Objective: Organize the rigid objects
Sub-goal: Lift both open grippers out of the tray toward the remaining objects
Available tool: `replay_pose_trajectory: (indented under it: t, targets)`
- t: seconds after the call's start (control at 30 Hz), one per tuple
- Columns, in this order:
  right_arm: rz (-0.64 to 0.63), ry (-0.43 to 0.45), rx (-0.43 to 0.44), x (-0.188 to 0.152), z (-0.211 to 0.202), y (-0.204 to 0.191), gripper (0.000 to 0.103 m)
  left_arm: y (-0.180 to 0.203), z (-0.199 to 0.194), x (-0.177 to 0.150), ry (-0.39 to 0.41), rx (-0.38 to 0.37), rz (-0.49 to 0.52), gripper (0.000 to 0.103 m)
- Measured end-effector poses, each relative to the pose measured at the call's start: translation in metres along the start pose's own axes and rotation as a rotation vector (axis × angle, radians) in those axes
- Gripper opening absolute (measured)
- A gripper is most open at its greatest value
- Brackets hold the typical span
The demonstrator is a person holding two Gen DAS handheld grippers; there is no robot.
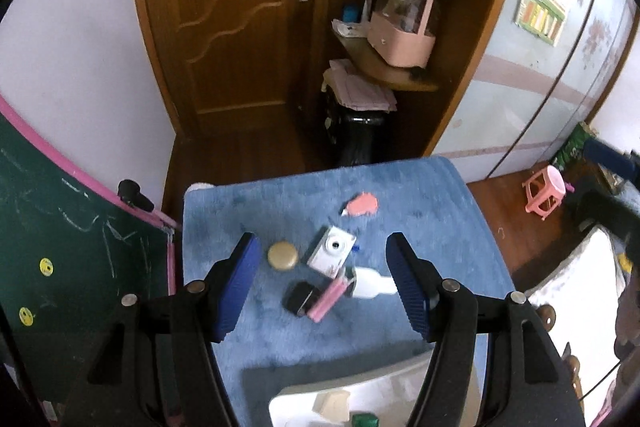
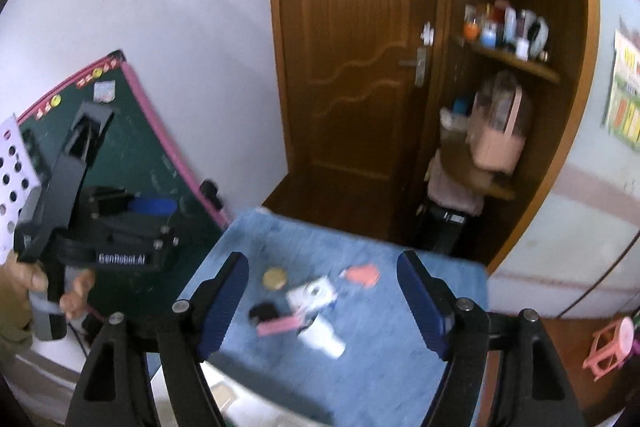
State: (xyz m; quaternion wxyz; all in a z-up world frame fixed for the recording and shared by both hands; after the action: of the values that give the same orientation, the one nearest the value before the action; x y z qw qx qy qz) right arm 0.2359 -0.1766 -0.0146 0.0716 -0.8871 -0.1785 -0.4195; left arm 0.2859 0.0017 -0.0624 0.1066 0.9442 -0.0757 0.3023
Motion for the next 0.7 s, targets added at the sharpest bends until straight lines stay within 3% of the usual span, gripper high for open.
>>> replay_pose_trajectory:
  t: [0.2, 0.37, 0.47, 0.7]
  targets:
    - [0.007, 0.029, -0.022, 0.045, 0.025, 0.031, 0.077, -0.002, 0.024, 0.022, -0.028, 0.013, -0.032, 0.069]
    - [-0.026, -0.005, -0.026, 0.058, 0.062, 0.050, 0.077, -0.013, 0.066, 0.028, -0.085, 0.040, -0.054, 0.069]
    - [-0.059, -0.068, -0.015, 0.052, 0.105, 0.059, 0.079, -0.025, 0.105, 0.021, -0.157, 0.064, -0.070, 0.069]
    - [-0.135, -0.268, -0.023, -0.010, 0.216, 0.075, 0.079, -0.061, 0.197, -0.016, -0.325, 0.100, -0.186, 0.069]
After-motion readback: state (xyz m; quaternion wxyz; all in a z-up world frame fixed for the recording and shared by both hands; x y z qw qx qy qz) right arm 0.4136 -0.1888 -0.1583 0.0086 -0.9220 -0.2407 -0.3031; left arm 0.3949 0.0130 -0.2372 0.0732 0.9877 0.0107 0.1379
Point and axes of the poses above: each gripper's, at about its wrist camera, not at the fingertips, and z roughly the way its jaws point, y to its right, x to its top, the point moved 7 cm from there along z, roughly the way its jaws point, and after that the axes turned 3 degrees about -x, right-handed, at the moved point
